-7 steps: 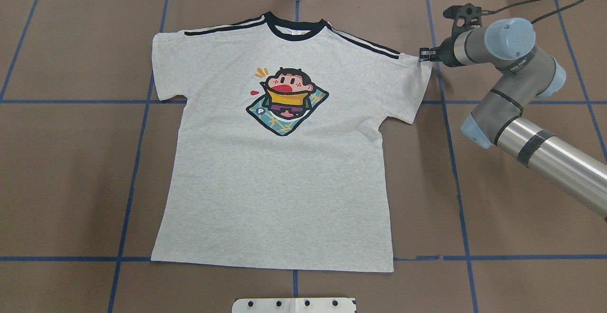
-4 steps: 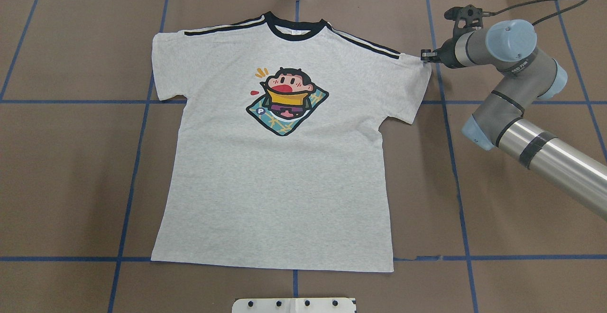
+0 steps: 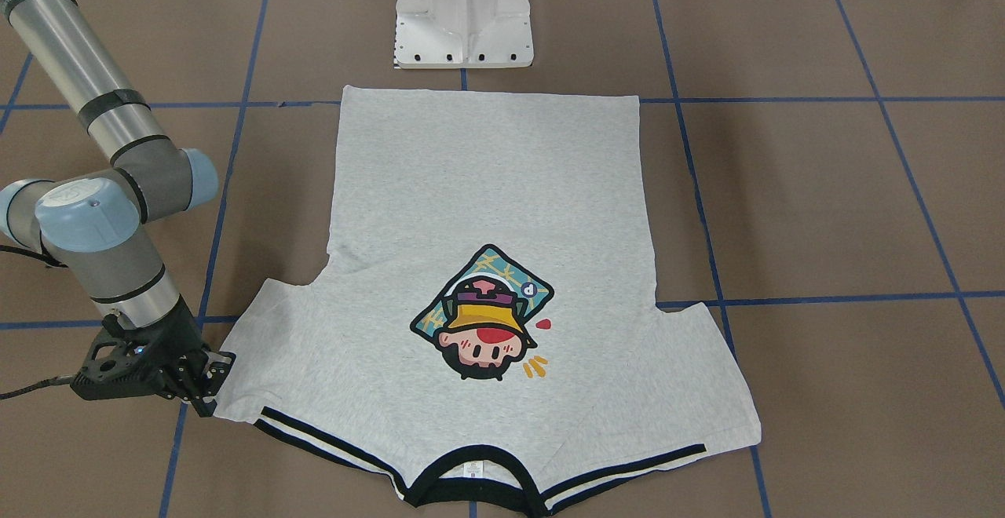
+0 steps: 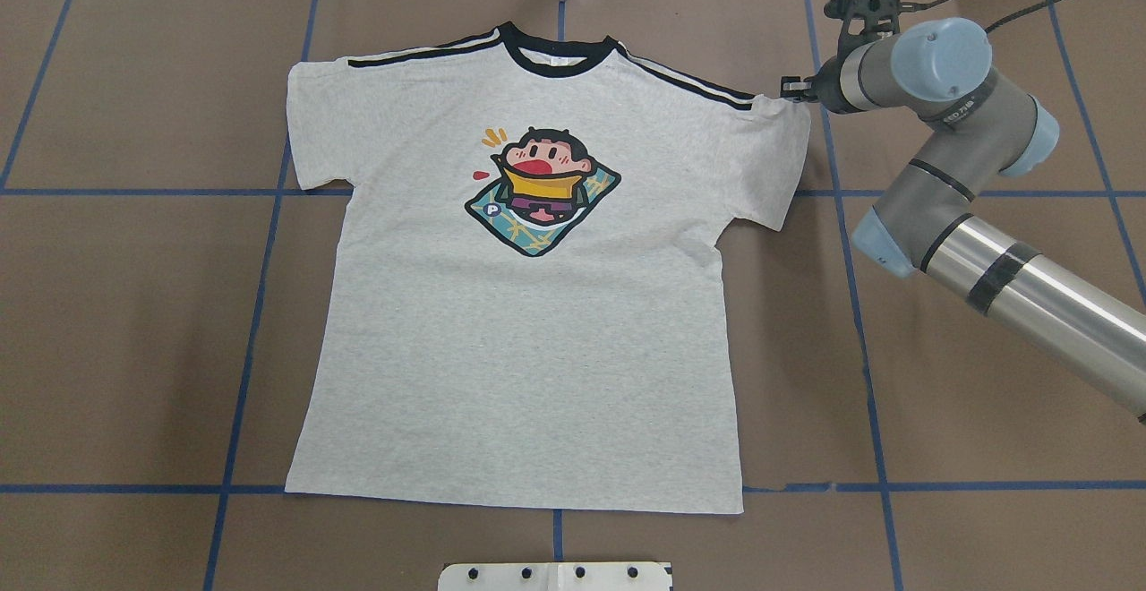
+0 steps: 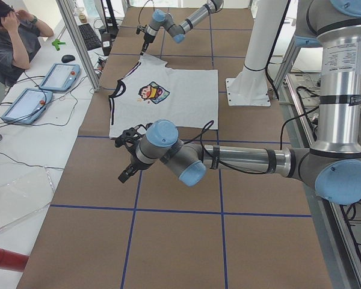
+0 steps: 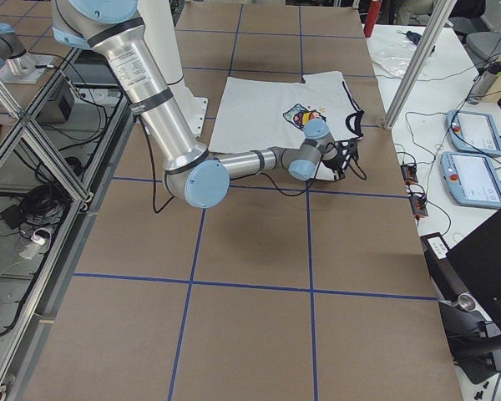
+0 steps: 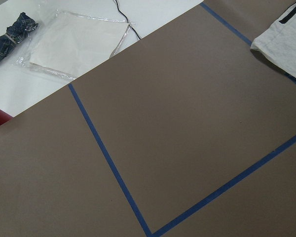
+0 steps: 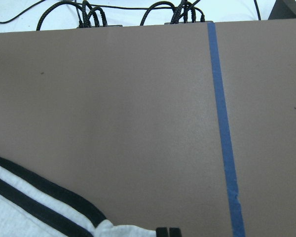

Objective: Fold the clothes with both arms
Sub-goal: 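Fold the sleeve inward onto the shirt body with the right gripper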

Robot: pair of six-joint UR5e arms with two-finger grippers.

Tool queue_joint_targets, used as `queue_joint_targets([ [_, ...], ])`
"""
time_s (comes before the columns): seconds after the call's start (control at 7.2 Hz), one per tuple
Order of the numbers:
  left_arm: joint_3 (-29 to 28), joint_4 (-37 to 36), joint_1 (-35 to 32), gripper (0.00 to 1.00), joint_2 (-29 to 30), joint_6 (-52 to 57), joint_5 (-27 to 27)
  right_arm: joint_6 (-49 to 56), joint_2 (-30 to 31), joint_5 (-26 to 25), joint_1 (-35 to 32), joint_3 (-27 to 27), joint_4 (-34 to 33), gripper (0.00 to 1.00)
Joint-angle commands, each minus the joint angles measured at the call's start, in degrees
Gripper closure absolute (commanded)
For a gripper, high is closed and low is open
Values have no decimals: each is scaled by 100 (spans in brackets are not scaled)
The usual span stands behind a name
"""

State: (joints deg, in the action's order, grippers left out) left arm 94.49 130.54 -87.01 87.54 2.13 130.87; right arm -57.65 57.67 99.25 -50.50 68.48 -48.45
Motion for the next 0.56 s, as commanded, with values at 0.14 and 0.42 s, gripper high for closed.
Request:
queue_joint_targets([
  [0.14, -1, -2, 0, 0, 9, -2, 0, -716, -1463, -1099, 643, 465, -3531, 100],
  [0.42, -1, -2, 9, 0, 9, -2, 0, -1937, -2439, -1452, 874, -766, -3672, 100],
])
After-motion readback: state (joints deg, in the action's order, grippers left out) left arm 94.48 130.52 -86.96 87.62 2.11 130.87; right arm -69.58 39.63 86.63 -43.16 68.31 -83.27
